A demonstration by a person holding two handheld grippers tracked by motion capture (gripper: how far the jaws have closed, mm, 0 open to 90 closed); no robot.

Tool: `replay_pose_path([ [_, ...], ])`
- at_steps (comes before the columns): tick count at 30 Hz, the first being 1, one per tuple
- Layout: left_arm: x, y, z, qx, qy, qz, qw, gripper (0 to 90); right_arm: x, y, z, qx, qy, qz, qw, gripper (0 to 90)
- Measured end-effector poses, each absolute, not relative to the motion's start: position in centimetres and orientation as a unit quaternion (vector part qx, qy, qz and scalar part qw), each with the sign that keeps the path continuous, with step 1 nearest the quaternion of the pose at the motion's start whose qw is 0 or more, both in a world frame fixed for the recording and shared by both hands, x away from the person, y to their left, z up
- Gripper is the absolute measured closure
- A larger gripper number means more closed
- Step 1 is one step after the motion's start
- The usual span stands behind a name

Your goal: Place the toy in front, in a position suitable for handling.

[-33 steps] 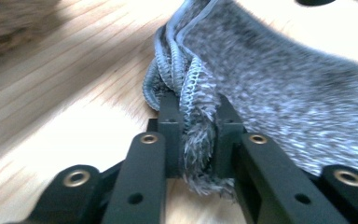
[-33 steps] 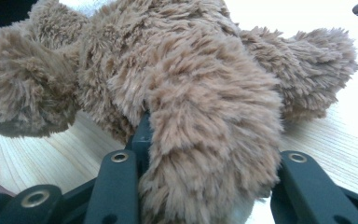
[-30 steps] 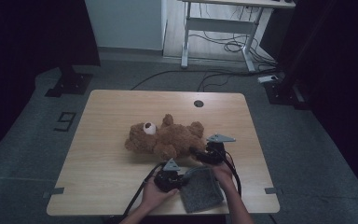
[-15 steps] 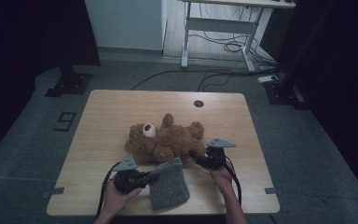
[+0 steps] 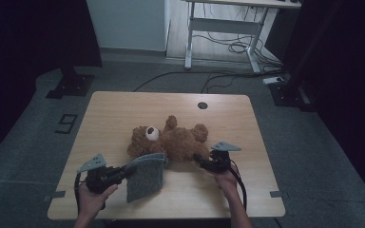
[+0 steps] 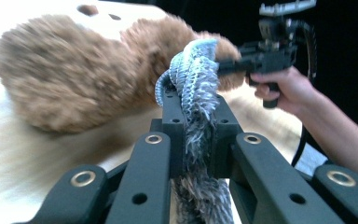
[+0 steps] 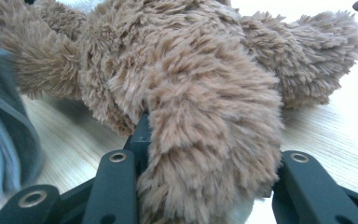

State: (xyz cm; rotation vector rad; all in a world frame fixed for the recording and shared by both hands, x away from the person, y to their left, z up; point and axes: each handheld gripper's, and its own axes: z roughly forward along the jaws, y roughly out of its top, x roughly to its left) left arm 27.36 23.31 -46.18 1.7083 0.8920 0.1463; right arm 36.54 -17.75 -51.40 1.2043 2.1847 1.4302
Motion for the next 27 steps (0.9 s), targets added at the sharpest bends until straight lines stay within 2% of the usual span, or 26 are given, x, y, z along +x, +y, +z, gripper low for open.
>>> replay_pose_path([
  [20,26.3,28.7,-43.9,0.670,0.410,0.107,0.610,80.5,36.7,-17.8,-51.6,0.415,0.754,0.493,0.130,57.1],
  [27,26.2,29.2,-43.8,0.668,0.414,0.115,0.608,80.6,36.7,-17.8,-51.7,0.416,0.754,0.493,0.128,57.1],
])
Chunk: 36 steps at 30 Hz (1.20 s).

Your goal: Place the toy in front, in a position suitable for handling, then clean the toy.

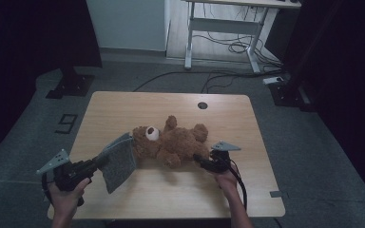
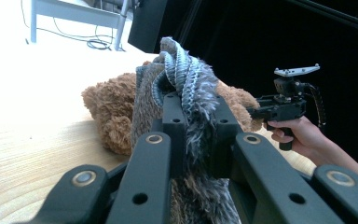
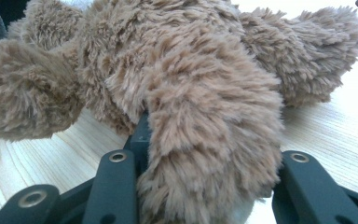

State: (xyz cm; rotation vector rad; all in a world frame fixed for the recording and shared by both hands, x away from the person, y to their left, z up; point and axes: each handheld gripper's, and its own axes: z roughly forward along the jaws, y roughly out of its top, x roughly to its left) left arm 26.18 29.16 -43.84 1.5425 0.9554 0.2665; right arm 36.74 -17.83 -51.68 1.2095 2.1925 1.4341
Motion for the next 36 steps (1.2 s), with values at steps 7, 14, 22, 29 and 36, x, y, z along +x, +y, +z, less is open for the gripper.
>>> replay_pose_path([
  [7,26.3,29.1,-43.5,0.666,0.409,0.116,0.613,80.4,36.7,-17.9,-51.7,0.413,0.755,0.492,0.129,57.1],
  [14,27.4,27.8,-42.2,0.668,0.396,0.113,0.620,80.5,36.7,-17.9,-51.7,0.411,0.756,0.492,0.127,57.1],
  [22,31.6,22.2,-41.8,0.691,0.362,0.066,0.622,80.4,36.7,-17.7,-51.9,0.414,0.755,0.493,0.123,57.2],
  [29,35.0,13.6,-42.1,0.732,0.322,0.027,0.600,80.3,36.9,-17.7,-52.3,0.417,0.753,0.496,0.117,57.2],
  [36,36.6,7.6,-44.2,0.766,0.314,-0.016,0.561,80.3,36.9,-17.8,-52.2,0.416,0.753,0.496,0.120,57.3],
])
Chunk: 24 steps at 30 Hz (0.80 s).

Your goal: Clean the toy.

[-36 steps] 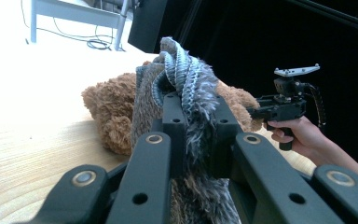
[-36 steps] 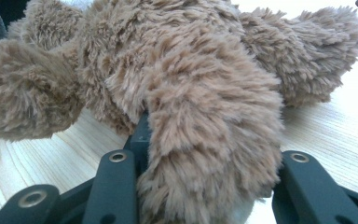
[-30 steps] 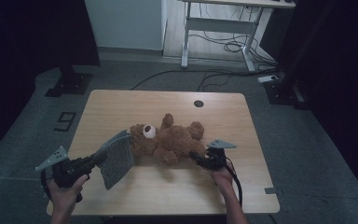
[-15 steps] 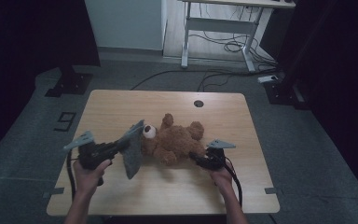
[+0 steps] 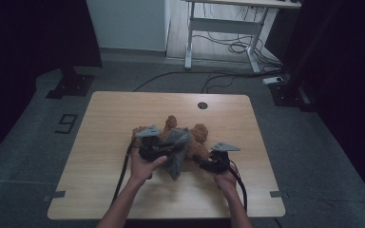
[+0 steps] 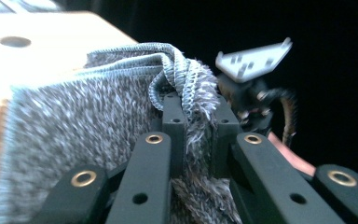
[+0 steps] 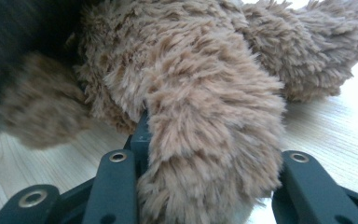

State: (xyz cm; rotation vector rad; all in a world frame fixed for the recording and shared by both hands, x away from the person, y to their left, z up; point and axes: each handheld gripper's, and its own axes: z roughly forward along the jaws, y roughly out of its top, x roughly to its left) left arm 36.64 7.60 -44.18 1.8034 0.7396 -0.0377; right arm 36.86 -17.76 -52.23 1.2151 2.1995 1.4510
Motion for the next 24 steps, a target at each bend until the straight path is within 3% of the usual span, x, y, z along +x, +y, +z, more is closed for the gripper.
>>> replay_pose_path([
  [3,37.0,5.6,-45.9,0.778,0.321,-0.027,0.540,80.2,36.9,-18.0,-51.8,0.434,0.736,0.512,0.091,58.3],
  [7,37.3,4.8,-48.5,0.780,0.347,-0.025,0.520,80.6,36.9,-18.0,-51.7,0.433,0.741,0.505,0.096,59.3],
  [11,37.3,5.7,-49.9,0.769,0.366,-0.021,0.524,81.0,37.0,-18.1,-51.8,0.434,0.744,0.499,0.096,60.3],
  [18,35.7,7.4,-49.6,0.770,0.371,0.051,0.516,81.3,36.9,-18.5,-51.6,0.425,0.746,0.506,0.084,61.0],
  [24,34.7,11.4,-49.5,0.746,0.409,0.081,0.519,81.1,37.1,-19.0,-51.9,0.425,0.740,0.516,0.066,61.0],
])
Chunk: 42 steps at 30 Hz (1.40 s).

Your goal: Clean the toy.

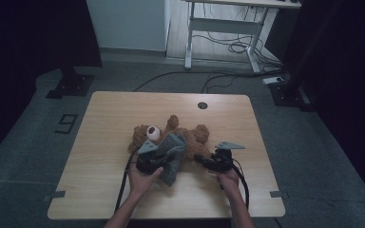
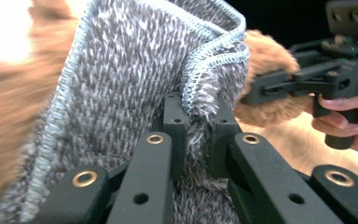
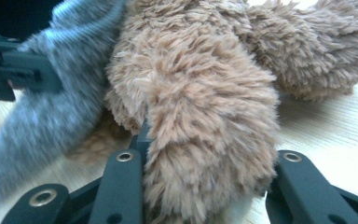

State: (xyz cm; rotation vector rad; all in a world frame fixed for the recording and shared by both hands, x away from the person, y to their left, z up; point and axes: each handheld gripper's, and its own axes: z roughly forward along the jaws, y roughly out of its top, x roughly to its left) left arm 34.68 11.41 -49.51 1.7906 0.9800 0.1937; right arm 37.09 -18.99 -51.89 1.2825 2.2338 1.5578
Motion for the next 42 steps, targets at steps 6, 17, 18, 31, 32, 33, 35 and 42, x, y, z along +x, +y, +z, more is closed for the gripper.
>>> replay_pose_path([
  [6,34.4,13.6,-48.8,0.721,0.429,0.075,0.539,81.2,37.2,-19.4,-51.9,0.428,0.737,0.521,0.057,61.0],
  [17,35.5,2.4,-48.1,0.778,0.354,0.033,0.518,81.0,37.4,-19.1,-52.4,0.438,0.721,0.535,0.041,61.4],
  [18,35.7,1.8,-48.4,0.777,0.357,0.030,0.517,80.9,37.4,-19.2,-52.4,0.438,0.722,0.533,0.040,62.0],
  [31,35.0,7.2,-49.4,0.756,0.394,0.049,0.520,81.0,37.5,-19.9,-52.8,0.419,0.730,0.539,0.031,62.9],
  [32,35.0,7.2,-49.4,0.756,0.394,0.049,0.520,81.0,37.5,-19.9,-52.8,0.419,0.730,0.539,0.031,62.9],
  [33,34.8,7.7,-49.3,0.757,0.394,0.058,0.518,81.0,37.5,-19.9,-52.8,0.416,0.733,0.538,0.033,62.8],
  [35,34.4,9.0,-49.2,0.755,0.399,0.077,0.514,80.8,37.6,-20.1,-52.9,0.410,0.735,0.539,0.034,62.6],
  [42,33.8,14.9,-49.4,0.723,0.441,0.102,0.522,80.8,37.5,-20.1,-52.9,0.403,0.741,0.536,0.038,61.7],
])
